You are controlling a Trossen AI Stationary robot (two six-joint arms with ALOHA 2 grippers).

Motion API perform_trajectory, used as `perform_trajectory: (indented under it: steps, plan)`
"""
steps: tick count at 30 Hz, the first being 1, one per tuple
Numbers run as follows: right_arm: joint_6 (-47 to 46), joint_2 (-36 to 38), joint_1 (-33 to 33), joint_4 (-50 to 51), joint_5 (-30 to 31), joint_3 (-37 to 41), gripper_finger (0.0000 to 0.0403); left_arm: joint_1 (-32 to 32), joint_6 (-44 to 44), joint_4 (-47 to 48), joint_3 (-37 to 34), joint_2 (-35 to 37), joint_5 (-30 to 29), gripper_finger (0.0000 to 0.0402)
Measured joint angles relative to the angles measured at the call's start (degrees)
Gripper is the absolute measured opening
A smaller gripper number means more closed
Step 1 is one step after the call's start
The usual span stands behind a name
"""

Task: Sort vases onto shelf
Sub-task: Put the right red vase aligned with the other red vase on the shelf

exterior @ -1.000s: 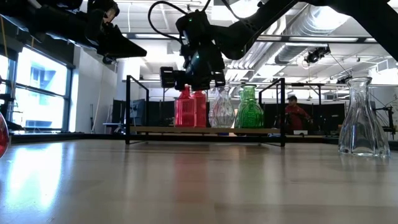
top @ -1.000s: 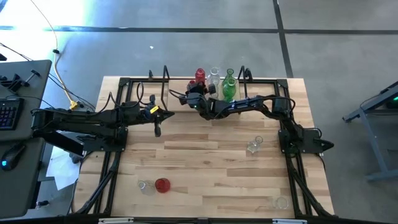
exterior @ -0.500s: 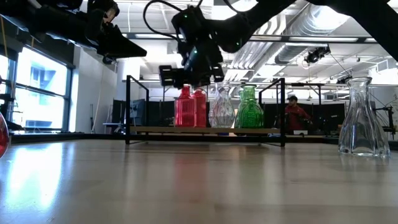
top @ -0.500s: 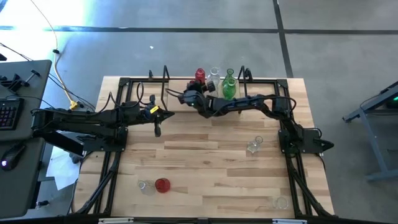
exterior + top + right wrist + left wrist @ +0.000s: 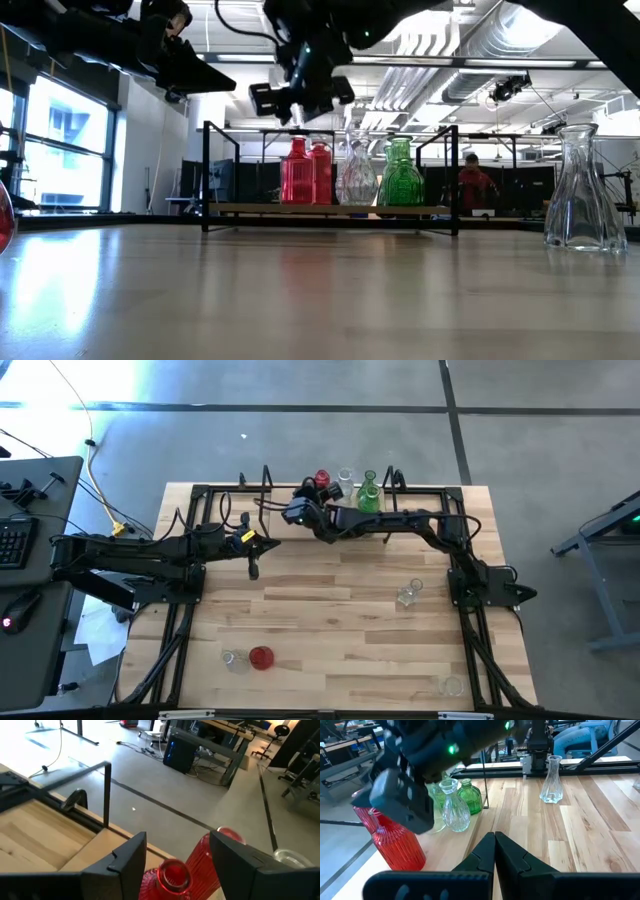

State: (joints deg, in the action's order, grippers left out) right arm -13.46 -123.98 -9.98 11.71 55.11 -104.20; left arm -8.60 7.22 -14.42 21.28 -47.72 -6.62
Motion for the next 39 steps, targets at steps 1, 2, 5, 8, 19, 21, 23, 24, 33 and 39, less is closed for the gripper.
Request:
perform_trajectory:
  steps: [1, 2, 5, 8, 19, 21, 23, 24, 33, 39]
  plan:
    - [0.0, 0.0, 0.2, 0.9, 0.4, -0.9, 0.0197, 0.0, 0.0, 0.0, 0.0, 0.0, 0.0, 0.0]
    - [0.0, 0.0, 0.5, 2.0, 0.8, -1.9, 0.0197, 0.0, 0.0, 0.0, 0.0, 0.0, 0.0, 0.0]
    - [0.0, 0.0, 1.0, 5.3, 1.8, -4.8, 0.0197, 0.0, 0.0, 0.0, 0.0, 0.0, 0.0, 0.0]
    - [-0.8, 0.0, 1.2, 9.0, 0.6, -7.8, 0.0194, 0.0, 0.0, 0.0, 0.0, 0.0, 0.0, 0.0]
    - [-11.1, 0.0, -0.2, 11.8, -20.2, -6.2, 0.0017, 0.0, 0.1, 0.0, 0.0, 0.0, 0.0, 0.0]
    - [-13.0, 0.0, -0.6, 11.1, -20.3, -4.7, 0.0011, 0.0, 0.1, 0.0, 0.0, 0.0, 0.0, 0.0]
    - [-14.9, 0.0, -1.0, 9.9, -20.9, -3.1, 0.0024, 0.0, 0.1, 0.0, 0.0, 0.0, 0.0, 0.0]
    - [-15.1, 0.0, -1.3, 9.7, -21.1, -2.4, 0.0027, 0.0, 0.1, 0.0, 0.0, 0.0, 0.0, 0.0]
    - [-16.3, 0.0, -2.2, 0.3, -19.6, 2.0, 0.0002, 0.0, 0.1, -0.1, 0.0, 0.0, 0.0, 0.0]
    - [-16.6, 0.0, -2.2, 1.0, -13.6, 2.0, 0.0001, 0.0, 0.1, -0.1, 0.0, 0.0, 0.0, 0.0]
